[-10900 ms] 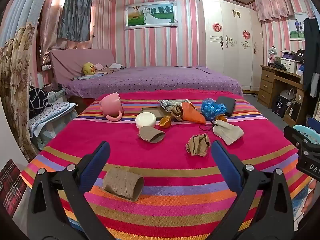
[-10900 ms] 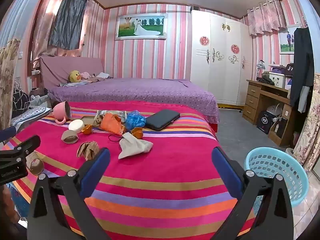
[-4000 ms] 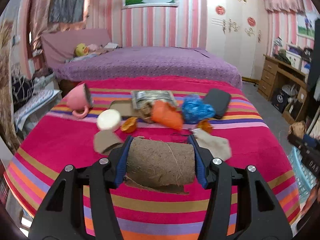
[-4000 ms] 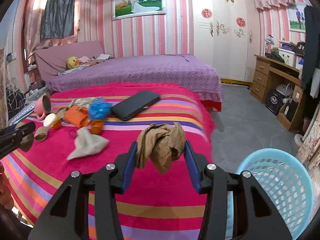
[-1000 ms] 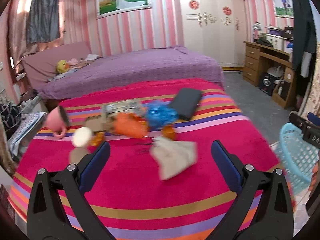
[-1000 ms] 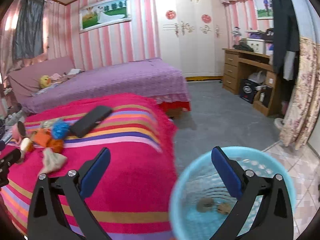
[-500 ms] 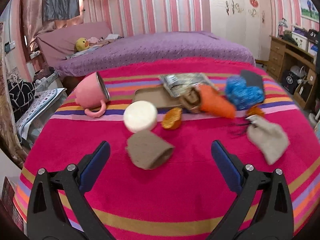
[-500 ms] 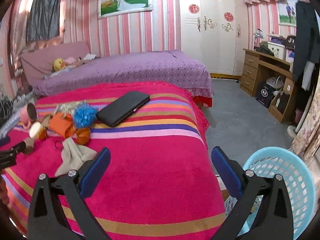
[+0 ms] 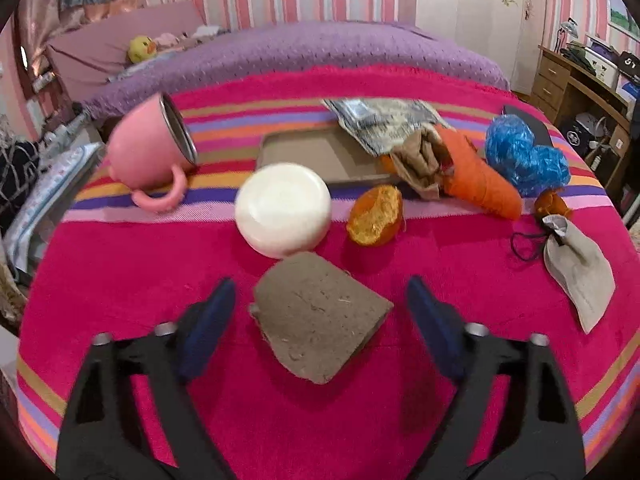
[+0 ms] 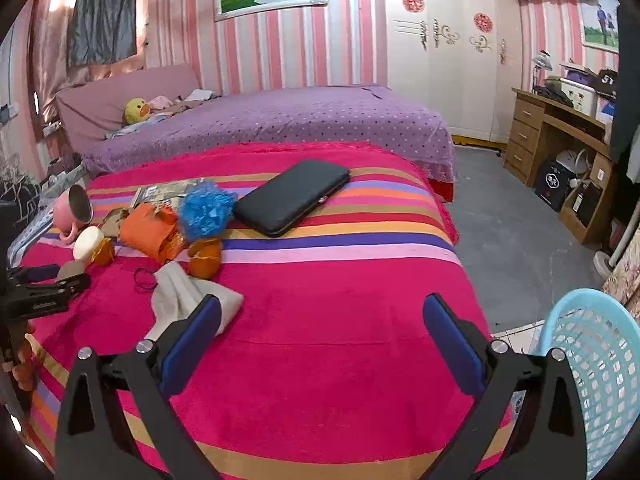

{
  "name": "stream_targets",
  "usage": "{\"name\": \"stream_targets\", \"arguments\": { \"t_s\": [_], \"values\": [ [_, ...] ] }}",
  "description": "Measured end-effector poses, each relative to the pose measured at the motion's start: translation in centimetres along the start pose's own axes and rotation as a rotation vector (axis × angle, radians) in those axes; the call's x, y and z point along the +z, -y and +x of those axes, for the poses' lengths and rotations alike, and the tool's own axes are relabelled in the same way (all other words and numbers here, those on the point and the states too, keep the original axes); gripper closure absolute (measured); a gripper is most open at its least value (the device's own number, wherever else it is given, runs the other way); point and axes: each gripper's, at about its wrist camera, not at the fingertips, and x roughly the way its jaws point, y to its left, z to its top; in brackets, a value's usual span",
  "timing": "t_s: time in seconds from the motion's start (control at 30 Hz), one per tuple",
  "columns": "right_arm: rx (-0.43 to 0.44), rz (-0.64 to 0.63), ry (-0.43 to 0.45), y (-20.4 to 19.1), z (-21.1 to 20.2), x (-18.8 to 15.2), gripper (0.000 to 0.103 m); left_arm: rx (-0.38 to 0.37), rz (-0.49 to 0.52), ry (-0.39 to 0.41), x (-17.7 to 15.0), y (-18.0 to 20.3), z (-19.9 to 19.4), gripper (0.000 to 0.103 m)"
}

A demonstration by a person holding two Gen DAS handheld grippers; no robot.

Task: Collect trash
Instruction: 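Move both tools back over the bed toward the remaining trash, then grasp the flattened cardboard piece with the left tool while the right tool grasps the beige cloth bag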

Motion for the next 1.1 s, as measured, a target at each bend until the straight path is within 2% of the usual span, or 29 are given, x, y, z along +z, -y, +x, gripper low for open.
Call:
{"name": "stream_targets", "arguments": {
  "t_s": [0.03,0.13,0.23,0.4,0.53,0.63,0.7,0.77,0.9,1.1],
  "values": [
    [0.003,-0.004,-0.001,-0.3,0.1,0.0,0.005,-0.007,-0.007,-0.008,-0.1,-0.1,0.1,0.035],
    [0.018,-0.022,-0.003,-1.2,0.2,-0.1,0.005,-0.023,-0.021,0.020,-0.3,-0.3,-0.4,0.039],
    [0.032,-0.050,-0.004,-2.5,0.2,-0.1,0.005,-0.024,-0.022,0.041,-0.7,-0.5,-1.2,0.040],
    [0.069,-0.089,-0.017,-4.6,0.6,-0.3,0.005,0.037,0.009,0.080,-1.7,-0.5,-3.1,0.040],
    [0.098,-0.130,-0.044,-6.7,1.6,-0.6,0.006,0.052,-0.009,0.102,-2.2,-1.4,-4.4,0.040],
    [0.112,-0.166,-0.085,-8.1,2.7,-0.8,0.022,0.056,-0.015,0.114,-2.7,-2.0,-5.1,0.040],
    [0.122,-0.178,-0.121,-8.6,3.4,-1.0,0.040,0.076,-0.011,0.119,-2.9,-2.5,-5.3,0.040],
    [0.136,-0.190,-0.160,-9.0,4.2,-1.3,0.050,0.084,-0.019,0.117,-3.1,-2.9,-5.3,0.040],
    [0.187,-0.200,-0.148,-9.3,3.8,-1.3,0.069,0.089,-0.040,0.117,-3.2,-3.3,-5.5,0.040],
    [0.180,-0.176,-0.032,-7.6,1.1,-0.7,0.072,0.085,-0.043,0.150,-2.6,-2.6,-6.3,0.040]
  ]
}}
